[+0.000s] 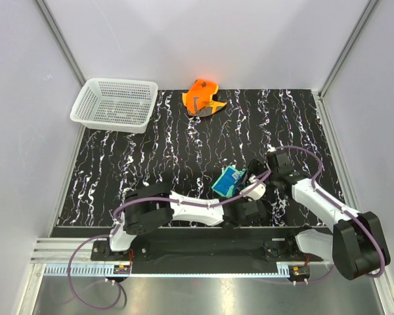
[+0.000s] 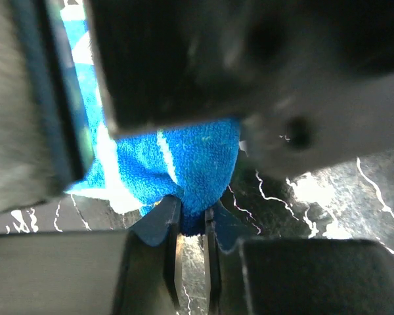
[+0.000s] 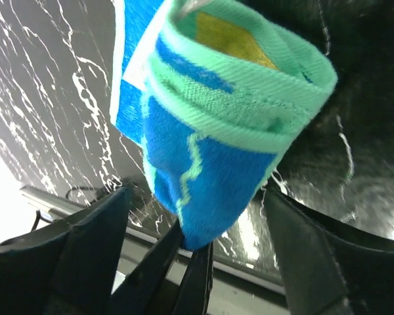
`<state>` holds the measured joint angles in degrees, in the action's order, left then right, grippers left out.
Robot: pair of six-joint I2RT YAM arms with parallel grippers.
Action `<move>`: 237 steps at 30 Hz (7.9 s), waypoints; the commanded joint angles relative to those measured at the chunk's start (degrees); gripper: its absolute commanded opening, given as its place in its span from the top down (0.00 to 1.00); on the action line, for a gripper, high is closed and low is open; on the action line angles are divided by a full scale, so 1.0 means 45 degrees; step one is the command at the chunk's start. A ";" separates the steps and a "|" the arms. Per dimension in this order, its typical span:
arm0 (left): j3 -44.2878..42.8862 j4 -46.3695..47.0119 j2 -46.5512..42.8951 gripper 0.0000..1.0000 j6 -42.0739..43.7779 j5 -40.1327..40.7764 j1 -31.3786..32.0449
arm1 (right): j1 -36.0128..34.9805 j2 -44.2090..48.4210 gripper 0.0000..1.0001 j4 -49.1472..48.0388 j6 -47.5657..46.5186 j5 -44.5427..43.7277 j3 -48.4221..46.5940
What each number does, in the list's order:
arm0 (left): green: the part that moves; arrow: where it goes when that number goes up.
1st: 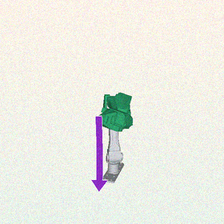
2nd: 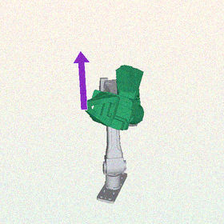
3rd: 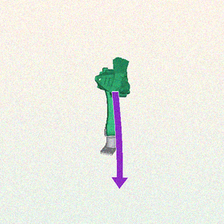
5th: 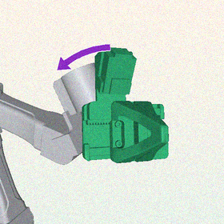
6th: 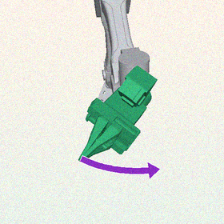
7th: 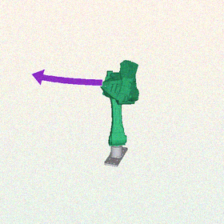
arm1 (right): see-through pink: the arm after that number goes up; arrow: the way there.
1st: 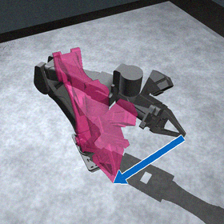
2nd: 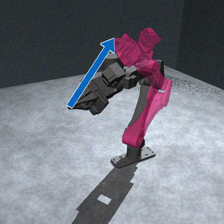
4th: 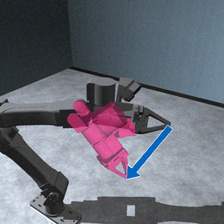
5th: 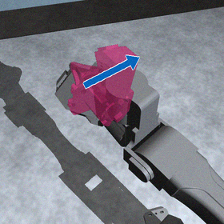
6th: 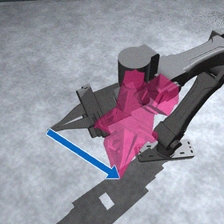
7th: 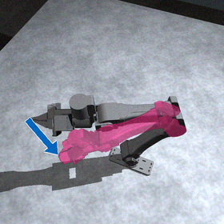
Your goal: Roll the towels
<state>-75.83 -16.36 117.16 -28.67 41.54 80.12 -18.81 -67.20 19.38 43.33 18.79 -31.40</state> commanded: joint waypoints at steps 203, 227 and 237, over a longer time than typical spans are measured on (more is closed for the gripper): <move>0.1574 0.2174 -0.6685 1.00 -0.1977 -1.8999 -1.5531 | -0.0410 0.0615 0.03 0.0244 0.0019 0.1060 -0.6012; -1.3206 -0.6871 0.4684 1.00 0.4064 -1.4895 -1.9405 | -0.0371 -0.0515 0.05 -0.1512 -0.0509 0.2406 -0.2710; -1.3324 -0.5467 0.6561 0.86 0.2994 -1.9113 -1.9562 | -0.0371 -0.1063 0.05 -0.1708 -0.0762 0.2622 -0.2809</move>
<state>-132.40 -45.34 146.52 -12.49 -34.26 -8.21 -20.60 -71.66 14.00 41.50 29.63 -43.42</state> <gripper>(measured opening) 0.209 0.949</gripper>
